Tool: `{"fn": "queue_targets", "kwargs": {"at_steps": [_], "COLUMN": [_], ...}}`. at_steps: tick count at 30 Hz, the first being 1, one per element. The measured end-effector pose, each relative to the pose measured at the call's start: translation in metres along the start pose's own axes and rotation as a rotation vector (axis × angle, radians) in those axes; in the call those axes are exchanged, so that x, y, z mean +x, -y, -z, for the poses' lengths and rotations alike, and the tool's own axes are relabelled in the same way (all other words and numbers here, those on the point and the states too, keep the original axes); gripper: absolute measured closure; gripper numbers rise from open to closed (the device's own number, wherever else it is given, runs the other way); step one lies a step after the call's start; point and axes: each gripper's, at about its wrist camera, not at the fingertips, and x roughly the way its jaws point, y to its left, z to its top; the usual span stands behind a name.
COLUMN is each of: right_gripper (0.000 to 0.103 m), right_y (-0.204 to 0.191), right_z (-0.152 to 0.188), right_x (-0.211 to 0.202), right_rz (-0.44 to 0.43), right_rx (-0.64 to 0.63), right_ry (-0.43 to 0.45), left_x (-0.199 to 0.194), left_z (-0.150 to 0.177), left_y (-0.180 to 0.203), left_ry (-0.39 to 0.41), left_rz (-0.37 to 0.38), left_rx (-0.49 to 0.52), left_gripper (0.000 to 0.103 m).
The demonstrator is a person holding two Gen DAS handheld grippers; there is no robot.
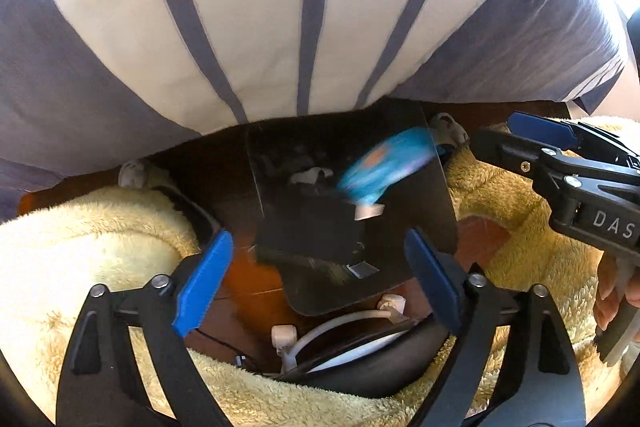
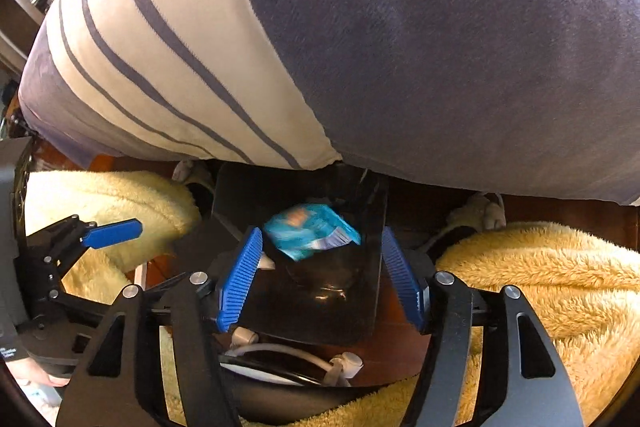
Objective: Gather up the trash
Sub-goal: 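Lower both grippers into the black bin and open them to release, then raise both empty grippers back over the bed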
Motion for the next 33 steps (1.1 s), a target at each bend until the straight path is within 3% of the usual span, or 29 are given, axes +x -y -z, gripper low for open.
{"fn": "queue_targets", "kwargs": {"at_steps": [5, 14, 18, 27, 33], "right_gripper": [0.039, 0.039, 0.039, 0.039, 0.039], "right_y": [0.001, 0.0, 0.0, -0.002, -0.003], "right_z": [-0.002, -0.023, -0.037, -0.088, -0.129], "right_x": [-0.014, -0.08, -0.108, -0.147, -0.148], "right_rz": [0.008, 0.043, 0.073, 0.118, 0.092], "right_rx": [0.018, 0.004, -0.012, -0.037, -0.03], "right_ry": [0.036, 0.215, 0.296, 0.429, 0.466], "left_x": [-0.015, -0.089, -0.127, -0.17, -0.163], "left_z": [-0.002, -0.018, -0.037, -0.094, -0.139], "left_y": [-0.006, -0.008, -0.012, -0.014, -0.007], "left_ry": [0.049, 0.255, 0.363, 0.511, 0.501], "left_rz": [-0.033, -0.075, -0.094, -0.122, -0.079], "left_rx": [-0.014, 0.01, 0.007, 0.017, 0.03], "left_gripper": [0.015, 0.015, 0.015, 0.016, 0.034]}}
